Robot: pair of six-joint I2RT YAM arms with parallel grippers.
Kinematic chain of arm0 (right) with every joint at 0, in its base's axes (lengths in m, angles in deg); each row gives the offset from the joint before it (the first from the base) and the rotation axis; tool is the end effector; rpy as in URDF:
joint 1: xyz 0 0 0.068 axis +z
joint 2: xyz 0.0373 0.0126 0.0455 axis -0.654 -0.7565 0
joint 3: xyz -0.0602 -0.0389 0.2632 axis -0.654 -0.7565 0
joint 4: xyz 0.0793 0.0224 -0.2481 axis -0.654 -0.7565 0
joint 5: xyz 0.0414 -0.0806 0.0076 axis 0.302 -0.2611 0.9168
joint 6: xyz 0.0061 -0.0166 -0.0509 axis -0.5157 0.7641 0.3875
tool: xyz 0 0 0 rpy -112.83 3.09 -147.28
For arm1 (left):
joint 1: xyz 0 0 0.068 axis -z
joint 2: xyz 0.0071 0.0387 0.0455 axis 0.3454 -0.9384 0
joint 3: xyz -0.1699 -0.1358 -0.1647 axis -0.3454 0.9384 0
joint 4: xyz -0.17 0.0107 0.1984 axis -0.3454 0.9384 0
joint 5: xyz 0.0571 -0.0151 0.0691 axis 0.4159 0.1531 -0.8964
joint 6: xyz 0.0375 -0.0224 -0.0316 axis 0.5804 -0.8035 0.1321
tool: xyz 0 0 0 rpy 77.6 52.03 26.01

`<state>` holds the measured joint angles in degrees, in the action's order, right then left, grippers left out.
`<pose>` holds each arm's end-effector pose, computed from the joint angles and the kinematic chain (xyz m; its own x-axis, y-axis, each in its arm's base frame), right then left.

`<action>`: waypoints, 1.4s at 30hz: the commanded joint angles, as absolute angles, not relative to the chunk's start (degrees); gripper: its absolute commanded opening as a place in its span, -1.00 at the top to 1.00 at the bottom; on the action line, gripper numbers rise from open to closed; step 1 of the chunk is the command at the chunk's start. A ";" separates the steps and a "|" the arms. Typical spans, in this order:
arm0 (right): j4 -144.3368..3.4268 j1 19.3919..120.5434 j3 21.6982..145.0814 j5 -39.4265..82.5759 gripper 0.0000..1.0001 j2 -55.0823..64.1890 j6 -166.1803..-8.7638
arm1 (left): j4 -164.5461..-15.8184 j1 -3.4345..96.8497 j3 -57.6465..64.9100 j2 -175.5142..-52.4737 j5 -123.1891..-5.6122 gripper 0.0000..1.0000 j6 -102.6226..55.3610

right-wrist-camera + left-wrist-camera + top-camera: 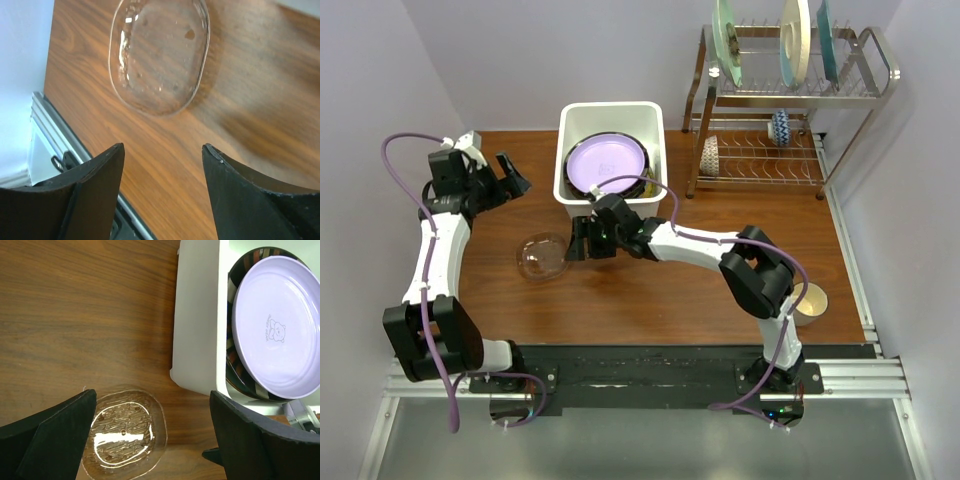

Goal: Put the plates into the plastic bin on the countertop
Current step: Pick up the plate at the center of the board.

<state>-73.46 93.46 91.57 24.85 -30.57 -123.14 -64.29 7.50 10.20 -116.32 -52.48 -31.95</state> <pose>0.2761 0.3725 0.2057 -0.8528 -0.0240 -0.5216 -0.4031 0.6653 0.6284 0.2983 0.0547 0.3157 -0.5606 -0.4539 -0.6926 -0.1327 0.8748 -0.4659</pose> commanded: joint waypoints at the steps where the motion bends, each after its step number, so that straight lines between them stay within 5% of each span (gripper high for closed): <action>1: -73.46 94.54 94.59 21.76 -0.30 -32.93 -125.04 | -67.86 6.23 11.29 -114.44 -49.46 -1.00 -31.39; 21: -57.14 105.35 83.70 -6.18 -0.16 -32.85 -125.92 | -70.41 3.77 13.66 -114.00 -44.27 -1.00 -32.71; 29: -44.30 105.44 77.19 -10.85 -0.05 -32.75 -130.31 | -70.76 3.60 14.01 -114.09 -43.48 -1.00 -32.71; 42: -42.26 105.44 83.43 -11.38 -0.01 -40.13 -137.43 | -70.94 3.33 14.28 -114.35 -42.95 -0.99 -32.71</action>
<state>-43.69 105.55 79.87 -8.09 -38.74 -134.20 -68.35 4.09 13.85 -115.69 -44.41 -32.43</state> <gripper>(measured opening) 0.512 0.996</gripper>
